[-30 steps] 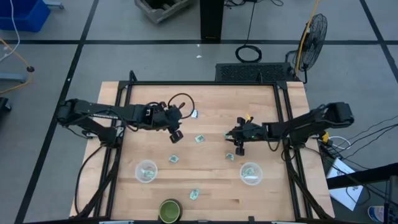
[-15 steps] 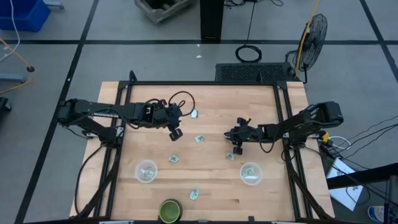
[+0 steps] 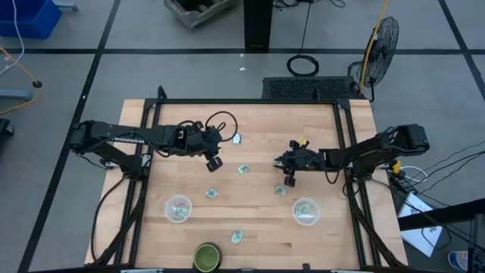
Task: Pick and place Stevia / Truvia into bins
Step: Put the white stevia packet into the right transparent container
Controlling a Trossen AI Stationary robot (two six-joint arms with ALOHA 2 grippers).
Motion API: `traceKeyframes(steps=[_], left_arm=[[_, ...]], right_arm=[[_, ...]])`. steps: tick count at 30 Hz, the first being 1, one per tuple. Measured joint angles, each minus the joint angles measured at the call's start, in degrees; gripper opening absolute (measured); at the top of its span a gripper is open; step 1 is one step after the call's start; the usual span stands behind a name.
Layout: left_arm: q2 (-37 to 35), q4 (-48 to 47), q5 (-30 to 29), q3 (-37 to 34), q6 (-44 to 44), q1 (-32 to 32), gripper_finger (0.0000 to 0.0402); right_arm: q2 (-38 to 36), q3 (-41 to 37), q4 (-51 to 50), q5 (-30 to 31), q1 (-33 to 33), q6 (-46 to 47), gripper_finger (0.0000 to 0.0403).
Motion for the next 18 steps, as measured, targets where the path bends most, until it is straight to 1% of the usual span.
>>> traceKeyframes(steps=[2, 4, 7, 10, 13, 18], left_arm=[[0.00, 0.02, 0.02, 0.00, -0.02, 0.00, 0.0097], [0.00, 0.02, 0.01, 0.00, -0.13, 0.00, 0.0097], [0.02, 0.14, 0.00, 0.00, -0.36, 0.00, 0.0097], [0.02, 0.28, 0.00, 0.00, -0.64, 0.00, 0.0097], [0.02, 0.30, 0.00, -0.02, -0.61, 0.00, 0.0097], [0.02, 0.35, 0.00, -0.02, -0.57, 0.00, 0.0097]], right_arm=[[0.02, 0.00, 0.11, -1.38, 0.00, 0.91, 0.0105], [0.99, 0.00, 0.40, -1.34, 0.01, 1.22, 0.0105], [3.63, -0.02, 0.98, -1.16, -0.09, 1.34, 0.0105], [6.92, -0.02, 4.36, -1.20, -0.09, 1.34, 0.0105], [9.01, -0.01, 5.68, -1.05, -0.10, 1.19, 0.0105], [9.60, 0.00, 3.38, 5.94, -0.17, 0.87, 0.0105]])
